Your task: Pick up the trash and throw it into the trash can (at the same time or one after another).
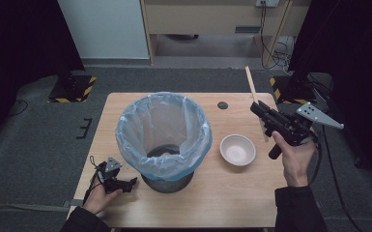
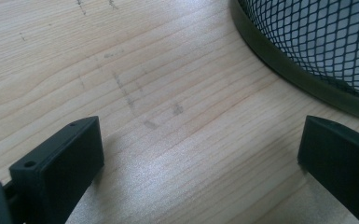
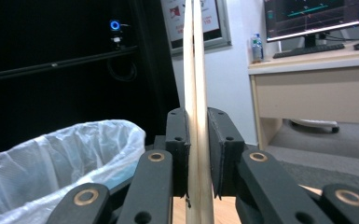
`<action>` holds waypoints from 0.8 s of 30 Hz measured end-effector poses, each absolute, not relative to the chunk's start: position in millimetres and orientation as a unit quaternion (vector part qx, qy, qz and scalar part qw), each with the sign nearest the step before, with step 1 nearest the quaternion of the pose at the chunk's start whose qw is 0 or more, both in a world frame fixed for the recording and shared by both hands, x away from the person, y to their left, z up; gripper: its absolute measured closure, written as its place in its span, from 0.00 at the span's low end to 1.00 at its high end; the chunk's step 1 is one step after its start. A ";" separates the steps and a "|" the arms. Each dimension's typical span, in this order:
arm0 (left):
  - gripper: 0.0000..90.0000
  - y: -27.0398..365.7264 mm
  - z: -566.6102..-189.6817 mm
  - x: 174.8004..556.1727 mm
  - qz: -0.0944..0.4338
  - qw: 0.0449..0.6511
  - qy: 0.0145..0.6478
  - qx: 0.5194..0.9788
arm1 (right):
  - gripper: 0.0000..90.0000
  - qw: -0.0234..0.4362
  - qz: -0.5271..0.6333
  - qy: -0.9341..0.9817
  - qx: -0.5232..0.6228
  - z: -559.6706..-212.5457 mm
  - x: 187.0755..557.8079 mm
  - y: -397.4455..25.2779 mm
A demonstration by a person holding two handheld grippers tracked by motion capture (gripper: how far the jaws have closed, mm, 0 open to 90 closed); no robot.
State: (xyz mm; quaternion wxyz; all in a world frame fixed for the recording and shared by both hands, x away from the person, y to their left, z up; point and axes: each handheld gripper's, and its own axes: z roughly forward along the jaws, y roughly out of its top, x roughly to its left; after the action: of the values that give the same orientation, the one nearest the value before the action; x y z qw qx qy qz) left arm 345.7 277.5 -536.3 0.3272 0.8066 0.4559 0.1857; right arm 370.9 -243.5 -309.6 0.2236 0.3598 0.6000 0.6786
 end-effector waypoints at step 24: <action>0.00 277.6 -536.3 345.7 0.186 0.327 0.456 0.807 | 0.89 0.222 0.704 0.602 0.305 -260.7 373.2 -204.7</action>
State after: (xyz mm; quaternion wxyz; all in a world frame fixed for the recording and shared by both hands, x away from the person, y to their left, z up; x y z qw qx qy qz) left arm 345.7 277.6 -536.3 0.3272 0.8067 0.4558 0.1856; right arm 373.2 -204.7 -260.7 0.2221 0.3046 0.6022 0.7037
